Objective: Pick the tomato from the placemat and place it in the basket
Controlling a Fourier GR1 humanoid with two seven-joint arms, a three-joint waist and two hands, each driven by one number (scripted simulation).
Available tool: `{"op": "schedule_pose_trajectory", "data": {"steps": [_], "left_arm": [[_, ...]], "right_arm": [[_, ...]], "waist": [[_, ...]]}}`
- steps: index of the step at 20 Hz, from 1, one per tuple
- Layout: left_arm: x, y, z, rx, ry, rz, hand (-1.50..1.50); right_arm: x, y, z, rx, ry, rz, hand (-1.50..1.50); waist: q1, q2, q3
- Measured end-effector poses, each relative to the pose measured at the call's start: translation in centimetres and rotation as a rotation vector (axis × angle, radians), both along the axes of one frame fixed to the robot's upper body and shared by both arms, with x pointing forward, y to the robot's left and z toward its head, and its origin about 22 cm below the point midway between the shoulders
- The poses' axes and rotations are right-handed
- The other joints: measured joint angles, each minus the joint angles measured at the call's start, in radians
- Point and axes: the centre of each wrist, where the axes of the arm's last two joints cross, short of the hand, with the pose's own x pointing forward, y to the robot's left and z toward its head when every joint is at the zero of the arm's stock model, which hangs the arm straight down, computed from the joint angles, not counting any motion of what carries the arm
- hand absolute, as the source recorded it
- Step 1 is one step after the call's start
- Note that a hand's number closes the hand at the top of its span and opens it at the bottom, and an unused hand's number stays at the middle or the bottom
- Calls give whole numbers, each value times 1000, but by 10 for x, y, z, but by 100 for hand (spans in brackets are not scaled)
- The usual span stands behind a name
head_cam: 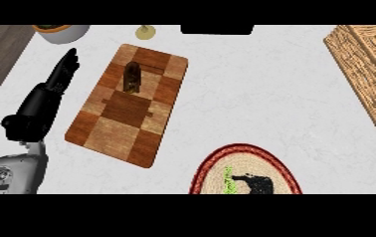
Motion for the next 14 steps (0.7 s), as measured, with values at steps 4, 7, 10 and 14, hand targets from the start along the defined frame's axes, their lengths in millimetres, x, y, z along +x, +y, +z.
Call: {"op": "schedule_pose_trajectory", "data": {"steps": [4,7,10,14], "left_arm": [[5,-9,2,-2,-2,-9,0],[6,-8,1,1,1,-11,0],[11,-9,1,-3,0,-9,0],[10,-5,-3,2,-3,-10,0]], "right_arm": [[7,6,44,33,-9,73,150],[26,22,59,46,23,112,150],[43,39,79,52,60,145,150],[71,61,80,75,104,168,150]], "waist": [[14,2,-2],[16,1,-3],[15,1,-4],[14,1,-4]]}}
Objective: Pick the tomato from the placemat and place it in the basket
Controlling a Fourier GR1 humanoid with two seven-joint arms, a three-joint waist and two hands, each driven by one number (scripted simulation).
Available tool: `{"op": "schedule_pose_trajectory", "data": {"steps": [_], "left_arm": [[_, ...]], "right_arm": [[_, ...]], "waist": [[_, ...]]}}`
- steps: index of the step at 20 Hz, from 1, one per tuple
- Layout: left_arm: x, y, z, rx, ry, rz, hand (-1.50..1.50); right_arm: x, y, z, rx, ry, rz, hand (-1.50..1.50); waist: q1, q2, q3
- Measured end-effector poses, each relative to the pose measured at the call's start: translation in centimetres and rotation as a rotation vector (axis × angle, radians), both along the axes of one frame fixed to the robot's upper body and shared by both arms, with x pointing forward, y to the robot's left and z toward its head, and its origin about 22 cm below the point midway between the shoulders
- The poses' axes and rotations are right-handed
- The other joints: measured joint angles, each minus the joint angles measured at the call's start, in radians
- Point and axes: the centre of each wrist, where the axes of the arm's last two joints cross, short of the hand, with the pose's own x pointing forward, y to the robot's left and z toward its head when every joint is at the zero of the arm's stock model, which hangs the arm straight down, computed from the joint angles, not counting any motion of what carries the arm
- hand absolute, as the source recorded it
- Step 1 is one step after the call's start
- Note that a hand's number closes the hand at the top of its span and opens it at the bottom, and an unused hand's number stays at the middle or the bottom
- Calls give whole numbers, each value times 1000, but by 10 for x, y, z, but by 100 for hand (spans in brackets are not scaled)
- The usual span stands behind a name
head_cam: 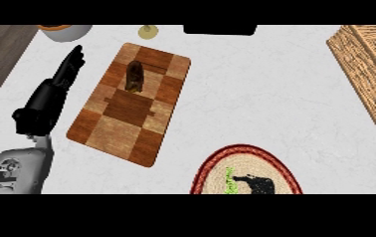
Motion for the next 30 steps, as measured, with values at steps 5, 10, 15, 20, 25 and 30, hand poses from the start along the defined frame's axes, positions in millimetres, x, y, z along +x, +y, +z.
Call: {"op": "schedule_pose_trajectory", "data": {"steps": [5,10,15,20,25,30], "left_arm": [[0,-5,-3,-7,2,-5,0],[-1,-6,3,1,3,2,0],[-2,-7,1,-6,-2,2,0],[-2,-2,-2,-3,2,6,0],[-1,-1,0,-5,4,4,0],[-1,-4,2,-4,0,0,0]], "right_arm": [[30,25,2,10,88,18,150],[55,48,-8,0,211,31,150],[63,54,-20,-97,332,-20,150],[71,63,-24,-250,415,-66,150],[71,60,-30,-317,481,-40,-150],[71,56,-29,-257,515,17,-150]], "waist": [[2,1,0],[-2,0,0],[-2,3,1],[-4,3,1],[-4,3,1],[-3,3,1]]}}
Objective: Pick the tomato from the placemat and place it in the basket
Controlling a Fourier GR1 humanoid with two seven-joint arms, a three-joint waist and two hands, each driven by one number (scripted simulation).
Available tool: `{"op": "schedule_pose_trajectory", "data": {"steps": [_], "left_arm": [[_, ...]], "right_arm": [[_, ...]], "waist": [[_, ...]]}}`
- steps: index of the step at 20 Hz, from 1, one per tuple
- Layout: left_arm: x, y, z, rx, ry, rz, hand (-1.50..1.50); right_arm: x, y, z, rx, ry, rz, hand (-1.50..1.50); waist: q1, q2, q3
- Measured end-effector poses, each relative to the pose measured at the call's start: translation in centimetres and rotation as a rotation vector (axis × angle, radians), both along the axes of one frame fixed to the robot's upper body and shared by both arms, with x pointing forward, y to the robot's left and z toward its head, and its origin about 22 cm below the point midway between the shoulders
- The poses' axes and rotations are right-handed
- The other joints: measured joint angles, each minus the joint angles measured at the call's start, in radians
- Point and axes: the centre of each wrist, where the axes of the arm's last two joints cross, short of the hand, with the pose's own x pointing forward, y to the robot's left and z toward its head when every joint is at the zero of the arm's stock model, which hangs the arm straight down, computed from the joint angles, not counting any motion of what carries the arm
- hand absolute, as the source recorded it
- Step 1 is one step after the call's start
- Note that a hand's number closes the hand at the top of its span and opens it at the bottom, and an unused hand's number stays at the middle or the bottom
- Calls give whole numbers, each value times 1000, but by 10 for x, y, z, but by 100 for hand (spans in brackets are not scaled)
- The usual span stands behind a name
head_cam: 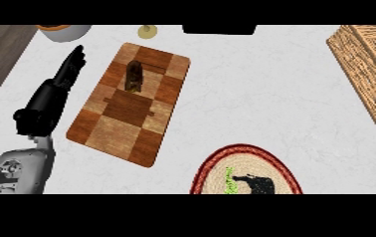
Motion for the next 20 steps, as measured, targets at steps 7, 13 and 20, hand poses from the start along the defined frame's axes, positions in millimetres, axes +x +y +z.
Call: {"op": "schedule_pose_trajectory", "data": {"steps": [7,13,20], "left_arm": [[-3,6,0,3,1,3,0],[-3,6,-2,2,0,10,0],[-2,1,-3,-6,-3,8,0]], "right_arm": [[4,0,-7,209,-152,-18,-150],[-17,-26,1,434,-378,-193,-150],[-60,-69,5,565,-578,-407,-150]], "waist": [[-4,-1,1],[-4,2,1],[-1,8,4]]}}
